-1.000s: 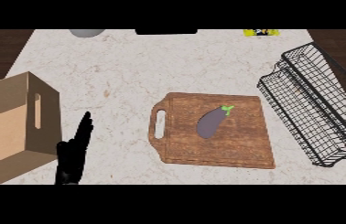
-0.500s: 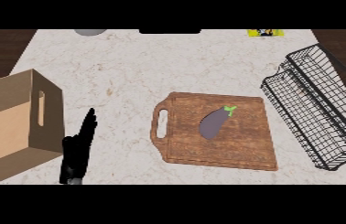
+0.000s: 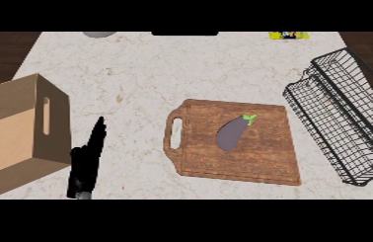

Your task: Pick the can from the cutting board and place it in the tiered basket

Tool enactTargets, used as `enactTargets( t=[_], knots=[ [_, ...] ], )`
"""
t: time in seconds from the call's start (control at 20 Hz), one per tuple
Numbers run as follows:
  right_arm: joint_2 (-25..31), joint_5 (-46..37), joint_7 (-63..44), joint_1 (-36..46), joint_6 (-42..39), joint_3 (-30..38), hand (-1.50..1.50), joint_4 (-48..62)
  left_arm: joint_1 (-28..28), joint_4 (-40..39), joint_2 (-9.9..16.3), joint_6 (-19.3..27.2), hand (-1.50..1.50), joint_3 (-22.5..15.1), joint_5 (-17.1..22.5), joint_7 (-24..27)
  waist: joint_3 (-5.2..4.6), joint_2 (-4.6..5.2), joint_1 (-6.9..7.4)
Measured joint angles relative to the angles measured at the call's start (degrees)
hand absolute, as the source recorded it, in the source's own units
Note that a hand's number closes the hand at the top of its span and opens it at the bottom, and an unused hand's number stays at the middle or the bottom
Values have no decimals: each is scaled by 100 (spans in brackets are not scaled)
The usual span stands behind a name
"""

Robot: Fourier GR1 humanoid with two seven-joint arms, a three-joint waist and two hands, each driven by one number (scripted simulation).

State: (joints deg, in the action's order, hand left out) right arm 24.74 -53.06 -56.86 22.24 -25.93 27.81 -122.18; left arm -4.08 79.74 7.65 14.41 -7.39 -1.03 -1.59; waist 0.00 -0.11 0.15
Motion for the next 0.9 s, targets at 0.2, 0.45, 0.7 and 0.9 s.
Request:
enactTargets(
  t=[0.2, 0.45, 0.7, 0.9],
  knots=[
    [-46, -140, 87, 84, 49, -68, 150, 499, -147, 163, -42, -18, 0, -67, -42, -17, 3, 5, 19],
    [-143, -439, 144, 226, 366, -137, 150, 1244, -78, 203, -47, -46, 0, -33, -75, -136, 1, 14, 25],
    [-452, -457, 368, 163, 1118, 15, 150, 1820, -288, 266, -9, -159, 0, 25, -25, 37, 4, 14, 30],
    [-822, -28, 464, 367, 1774, 419, -150, 2188, -164, 209, -17, -165, 0, 53, -40, 2, 6, 20, 25]
  ],
)
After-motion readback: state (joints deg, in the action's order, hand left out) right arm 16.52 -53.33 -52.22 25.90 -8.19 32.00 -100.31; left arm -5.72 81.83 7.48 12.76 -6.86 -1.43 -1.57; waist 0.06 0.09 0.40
